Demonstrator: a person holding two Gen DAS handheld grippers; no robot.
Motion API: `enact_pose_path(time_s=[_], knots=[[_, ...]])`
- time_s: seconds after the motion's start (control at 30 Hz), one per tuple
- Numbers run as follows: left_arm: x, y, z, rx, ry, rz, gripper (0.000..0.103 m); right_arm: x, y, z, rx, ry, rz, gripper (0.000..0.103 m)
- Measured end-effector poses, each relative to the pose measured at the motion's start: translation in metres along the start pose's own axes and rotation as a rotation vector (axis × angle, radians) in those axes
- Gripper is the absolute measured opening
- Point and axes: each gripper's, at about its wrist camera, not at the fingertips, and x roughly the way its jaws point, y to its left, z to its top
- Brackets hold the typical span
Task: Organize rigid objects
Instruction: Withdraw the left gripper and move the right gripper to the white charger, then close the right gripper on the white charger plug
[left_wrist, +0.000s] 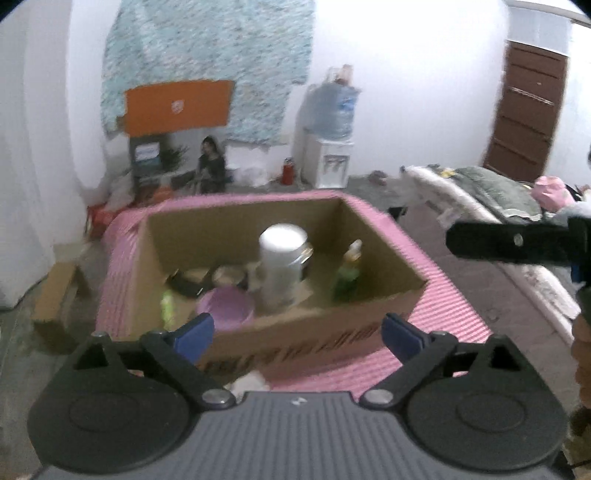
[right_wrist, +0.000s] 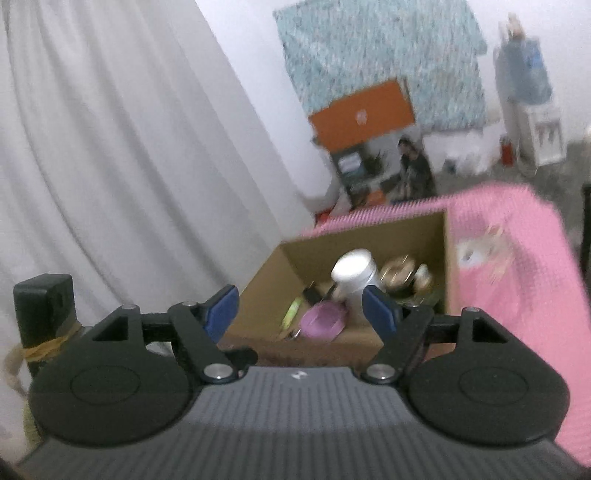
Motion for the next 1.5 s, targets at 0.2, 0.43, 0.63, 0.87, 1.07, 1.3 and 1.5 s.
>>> enact_pose_path(time_s=[0.2, 0.43, 0.63, 0.87, 1.07, 1.3, 1.5], knots=[[0.023, 0.031, -0.039, -0.034, 0.063, 0.033, 0.097, 0.063, 0.009, -0.048, 0.074, 0.158, 0.005, 0.071], [0.065, 0.044, -0.07, -0.002, 0.119, 0.067, 0.083, 0.14, 0.007, -0.08, 0.169, 0.294, -0.015, 0.049], [0.083, 0.057, -0.082, -0.05, 0.128, 0.022, 0.069, 0.176, -0.003, -0.094, 0.272, 0.293, -0.049, 0.037], [0.093, 0.053, -0.085, -0.03, 0.125, 0.029, 0.057, 0.189, -0.008, -0.104, 0.32, 0.286, -0.038, 0.031], [0.097, 0.04, -0.085, -0.002, 0.123, 0.043, 0.048, 0.184, -0.011, -0.11, 0.337, 0.289, 0.002, 0.03], [0.107, 0.016, -0.078, 0.037, 0.142, 0.037, 0.048, 0.164, -0.022, -0.113, 0.353, 0.278, -0.001, 0.03], [0.111, -0.011, -0.078, 0.085, 0.158, -0.003, 0.048, 0.138, -0.039, -0.118, 0.389, 0.253, -0.018, 0.03]])
